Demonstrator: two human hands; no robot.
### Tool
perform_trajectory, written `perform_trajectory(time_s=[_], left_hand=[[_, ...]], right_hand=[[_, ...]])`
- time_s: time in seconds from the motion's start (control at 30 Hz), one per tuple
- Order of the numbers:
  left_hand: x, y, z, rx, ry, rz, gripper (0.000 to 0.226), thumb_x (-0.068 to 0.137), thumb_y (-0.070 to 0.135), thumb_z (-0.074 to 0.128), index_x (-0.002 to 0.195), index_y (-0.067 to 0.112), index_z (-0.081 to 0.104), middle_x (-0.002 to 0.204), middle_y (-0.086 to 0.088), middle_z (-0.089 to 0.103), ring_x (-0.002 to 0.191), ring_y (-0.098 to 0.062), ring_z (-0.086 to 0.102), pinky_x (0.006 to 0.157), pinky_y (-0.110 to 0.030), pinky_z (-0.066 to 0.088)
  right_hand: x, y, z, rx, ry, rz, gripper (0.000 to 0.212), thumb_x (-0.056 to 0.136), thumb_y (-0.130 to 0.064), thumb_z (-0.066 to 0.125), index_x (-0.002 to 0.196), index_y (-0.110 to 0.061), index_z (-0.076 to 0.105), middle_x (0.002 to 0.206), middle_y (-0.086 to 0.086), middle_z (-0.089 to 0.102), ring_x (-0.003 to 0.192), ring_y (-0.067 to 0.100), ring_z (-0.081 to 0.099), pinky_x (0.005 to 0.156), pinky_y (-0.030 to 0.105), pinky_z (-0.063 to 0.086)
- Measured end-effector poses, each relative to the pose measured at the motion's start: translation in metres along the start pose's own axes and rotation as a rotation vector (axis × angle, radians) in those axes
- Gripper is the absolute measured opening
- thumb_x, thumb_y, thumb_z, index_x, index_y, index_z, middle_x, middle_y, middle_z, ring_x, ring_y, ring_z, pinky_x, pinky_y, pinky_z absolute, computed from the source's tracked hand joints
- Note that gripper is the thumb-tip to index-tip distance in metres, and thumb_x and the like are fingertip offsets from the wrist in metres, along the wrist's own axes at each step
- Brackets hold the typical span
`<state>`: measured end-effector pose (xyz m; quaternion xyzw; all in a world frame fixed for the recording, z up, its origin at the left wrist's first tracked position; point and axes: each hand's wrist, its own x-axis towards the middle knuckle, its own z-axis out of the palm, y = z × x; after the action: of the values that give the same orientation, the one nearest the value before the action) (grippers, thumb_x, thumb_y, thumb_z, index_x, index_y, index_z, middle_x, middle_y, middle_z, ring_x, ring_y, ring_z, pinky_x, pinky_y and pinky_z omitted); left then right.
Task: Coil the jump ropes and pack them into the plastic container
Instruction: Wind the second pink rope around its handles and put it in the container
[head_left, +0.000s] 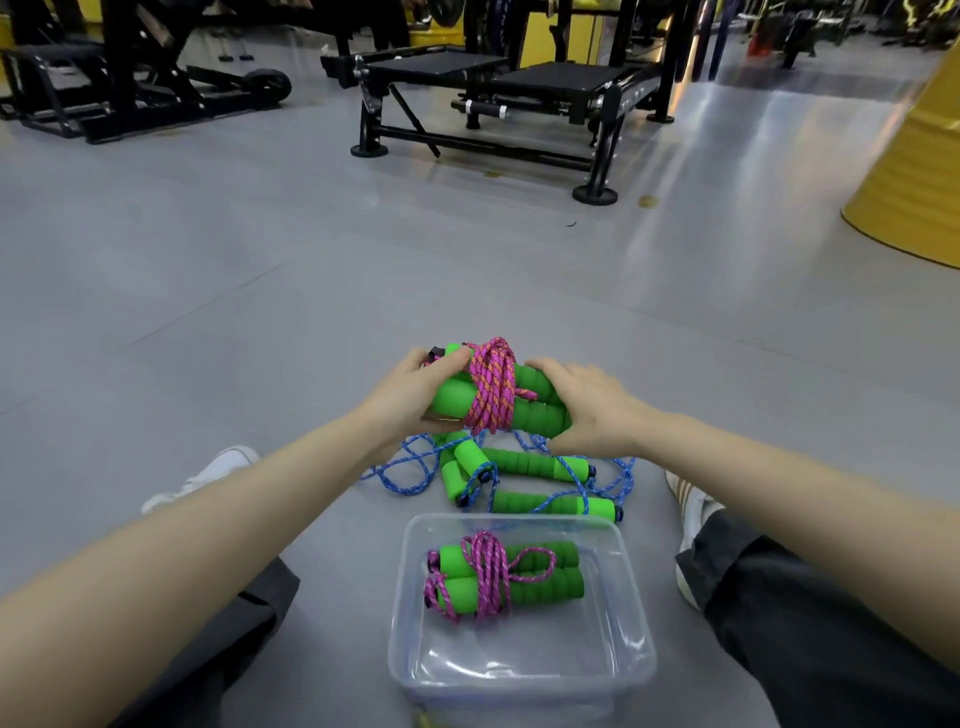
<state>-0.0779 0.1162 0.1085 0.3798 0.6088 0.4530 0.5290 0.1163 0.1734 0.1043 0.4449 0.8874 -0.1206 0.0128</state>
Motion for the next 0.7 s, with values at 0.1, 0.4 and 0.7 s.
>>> perform_trajectory(time_s=[0.1, 0.4, 0.7], left_hand=[[-0.014, 0.000, -0.014, 0.421, -0.193, -0.121, 0.032, 0.087, 0.041, 0.062, 0.103, 0.014, 0.057, 0.090, -0.005, 0.062, 0.077, -0.017, 0.061, 0.070, -0.031, 0.056], [-0.050, -0.079, 0.008, 1.143, -0.597, -0.162, 0.031, 0.091, 0.025, 0.057, 0.115, 0.007, 0.064, 0.090, -0.009, 0.061, 0.066, -0.015, 0.055, 0.057, -0.016, 0.043], [-0.054, -0.100, 0.019, 1.303, -0.684, -0.101, 0.062, 0.081, 0.042, 0.070, 0.131, 0.014, 0.046, 0.124, -0.008, 0.054, 0.095, -0.017, 0.048, 0.078, -0.023, 0.037]], right_hand=[[-0.020, 0.007, 0.013, 0.034, -0.105, -0.083, 0.067, 0.060, -0.026, 0.068, 0.119, -0.017, 0.039, 0.100, 0.006, 0.052, 0.093, 0.024, 0.049, 0.076, 0.036, 0.045], [-0.086, -0.001, 0.114, 0.106, -0.583, -0.086, 0.073, 0.067, -0.024, 0.070, 0.130, -0.014, 0.033, 0.124, 0.009, 0.049, 0.111, 0.025, 0.049, 0.093, 0.035, 0.044], [-0.080, 0.003, 0.142, -0.063, -0.589, -0.149, 0.083, 0.074, -0.026, 0.070, 0.140, -0.011, 0.022, 0.127, 0.016, 0.050, 0.116, 0.033, 0.050, 0.094, 0.040, 0.045]])
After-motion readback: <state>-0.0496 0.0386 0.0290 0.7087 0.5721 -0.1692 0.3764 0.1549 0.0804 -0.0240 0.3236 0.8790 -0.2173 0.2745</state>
